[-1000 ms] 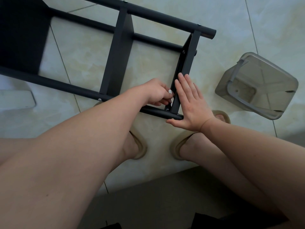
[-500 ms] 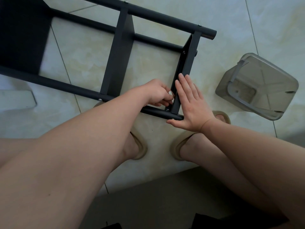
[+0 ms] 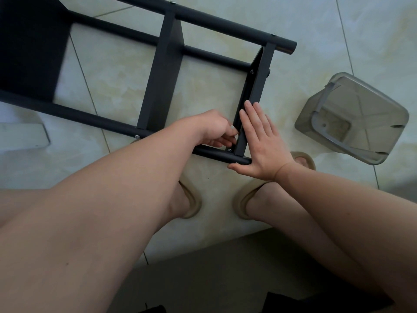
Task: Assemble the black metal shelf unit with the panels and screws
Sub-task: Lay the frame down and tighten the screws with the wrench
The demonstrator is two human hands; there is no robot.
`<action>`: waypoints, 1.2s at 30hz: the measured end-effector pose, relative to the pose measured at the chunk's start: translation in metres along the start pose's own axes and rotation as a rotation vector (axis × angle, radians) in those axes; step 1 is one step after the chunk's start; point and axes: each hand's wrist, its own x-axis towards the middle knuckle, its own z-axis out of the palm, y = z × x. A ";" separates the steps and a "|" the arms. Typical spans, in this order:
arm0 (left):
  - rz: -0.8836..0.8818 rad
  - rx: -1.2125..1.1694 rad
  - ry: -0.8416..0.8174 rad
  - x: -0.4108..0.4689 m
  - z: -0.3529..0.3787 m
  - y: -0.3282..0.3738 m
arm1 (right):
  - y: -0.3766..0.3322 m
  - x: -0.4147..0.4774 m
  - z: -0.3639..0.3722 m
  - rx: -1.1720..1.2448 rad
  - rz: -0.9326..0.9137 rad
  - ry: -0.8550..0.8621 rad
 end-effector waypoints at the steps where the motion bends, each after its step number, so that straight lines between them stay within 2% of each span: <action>1: -0.003 0.006 0.001 0.000 0.000 0.001 | 0.000 0.000 0.000 -0.001 0.000 -0.001; 13: 0.007 0.110 -0.015 0.000 -0.001 0.000 | -0.001 0.000 -0.002 0.006 0.006 -0.009; 36: 0.103 0.472 -0.018 -0.004 -0.006 -0.008 | -0.002 0.000 -0.003 -0.004 0.013 -0.014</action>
